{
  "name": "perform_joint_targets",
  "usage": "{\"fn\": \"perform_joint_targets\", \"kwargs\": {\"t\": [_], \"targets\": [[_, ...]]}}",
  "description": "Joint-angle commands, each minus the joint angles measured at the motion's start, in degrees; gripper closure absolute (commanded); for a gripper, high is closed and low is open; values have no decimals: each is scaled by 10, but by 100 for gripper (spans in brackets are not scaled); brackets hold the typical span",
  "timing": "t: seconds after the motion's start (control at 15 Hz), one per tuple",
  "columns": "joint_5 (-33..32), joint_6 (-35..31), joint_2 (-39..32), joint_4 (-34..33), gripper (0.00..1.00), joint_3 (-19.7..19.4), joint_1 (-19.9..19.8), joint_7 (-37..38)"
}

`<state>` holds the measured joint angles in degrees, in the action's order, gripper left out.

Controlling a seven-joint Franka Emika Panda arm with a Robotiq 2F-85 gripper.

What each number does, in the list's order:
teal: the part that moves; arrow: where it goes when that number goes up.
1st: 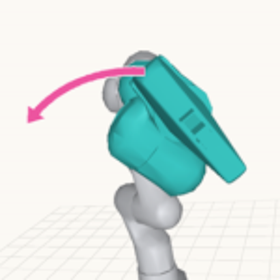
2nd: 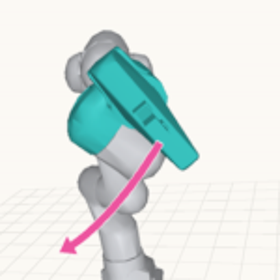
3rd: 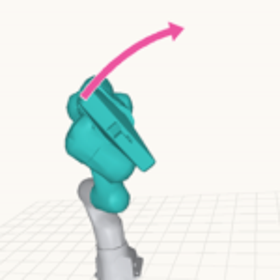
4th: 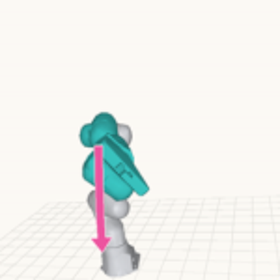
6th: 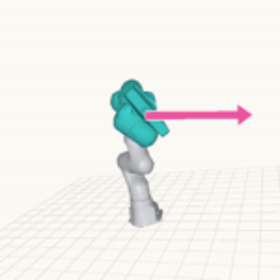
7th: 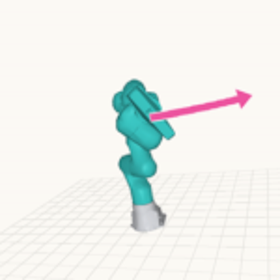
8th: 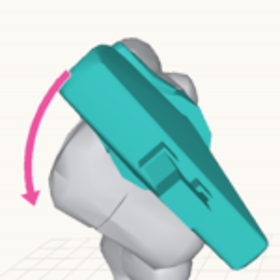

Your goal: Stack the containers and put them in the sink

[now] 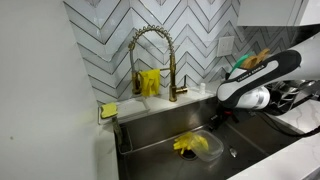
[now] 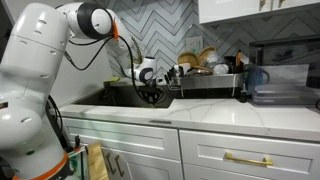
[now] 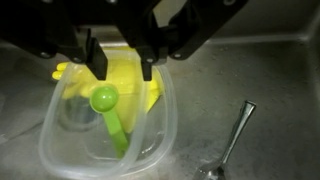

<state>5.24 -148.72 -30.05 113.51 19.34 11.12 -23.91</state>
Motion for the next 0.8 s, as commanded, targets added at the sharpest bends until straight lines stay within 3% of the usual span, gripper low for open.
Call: {"fn": "perform_joint_targets", "kwargs": {"t": [0.0, 0.27, 0.73], "targets": [[1, 16, -10, -10, 27, 14, -14, -9], [6, 37, 5, -8, 1, 18, -17, 2], [-11, 243, 114, -48, 0, -15, 29, 173]]}}
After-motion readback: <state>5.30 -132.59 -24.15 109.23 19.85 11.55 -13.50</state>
